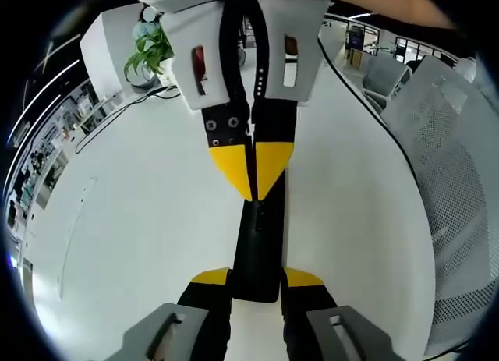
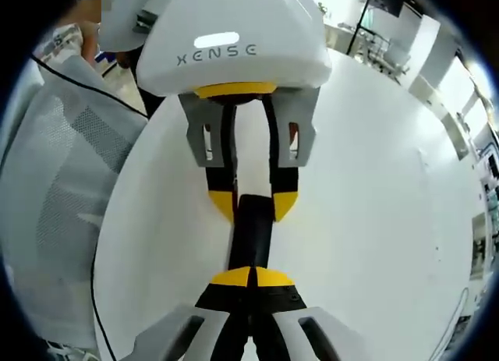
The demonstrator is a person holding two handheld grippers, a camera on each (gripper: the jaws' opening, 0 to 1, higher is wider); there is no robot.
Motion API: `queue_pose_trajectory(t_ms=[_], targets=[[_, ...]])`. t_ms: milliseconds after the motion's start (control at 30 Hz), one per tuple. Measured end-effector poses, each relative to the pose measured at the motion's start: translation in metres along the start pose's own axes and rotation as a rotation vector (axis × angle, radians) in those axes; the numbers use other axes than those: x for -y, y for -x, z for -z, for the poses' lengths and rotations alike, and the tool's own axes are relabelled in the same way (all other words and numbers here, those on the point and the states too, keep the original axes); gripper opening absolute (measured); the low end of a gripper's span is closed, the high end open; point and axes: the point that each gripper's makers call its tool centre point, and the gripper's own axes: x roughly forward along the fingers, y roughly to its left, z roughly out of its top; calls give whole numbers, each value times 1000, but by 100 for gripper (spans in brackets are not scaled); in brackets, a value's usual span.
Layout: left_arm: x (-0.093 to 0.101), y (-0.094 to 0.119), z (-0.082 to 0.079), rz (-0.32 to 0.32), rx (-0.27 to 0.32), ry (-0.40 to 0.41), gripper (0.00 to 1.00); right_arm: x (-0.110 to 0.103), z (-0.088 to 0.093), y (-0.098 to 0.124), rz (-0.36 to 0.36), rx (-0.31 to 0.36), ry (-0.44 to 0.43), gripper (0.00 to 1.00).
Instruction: Press the specified remote control buttons in sequence, fully releasing each button before pressing the next.
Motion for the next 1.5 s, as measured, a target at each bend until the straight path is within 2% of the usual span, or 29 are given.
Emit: queue_pose_trajectory(t_ms=[867,967,1333,1500], targets=[[1,1,0,-2,10,2,23,-3,1,-16,-24,-6,0,0],[1,1,0,-2,11,3,23,-4,3,-19,-27,-25,12,0],[1,1,0,0,12,3,23,-1,4,-20,-40,-13,-30,0],[1,1,0,0,12,3,23,-2,3,-20,-37,-19,-21,0]])
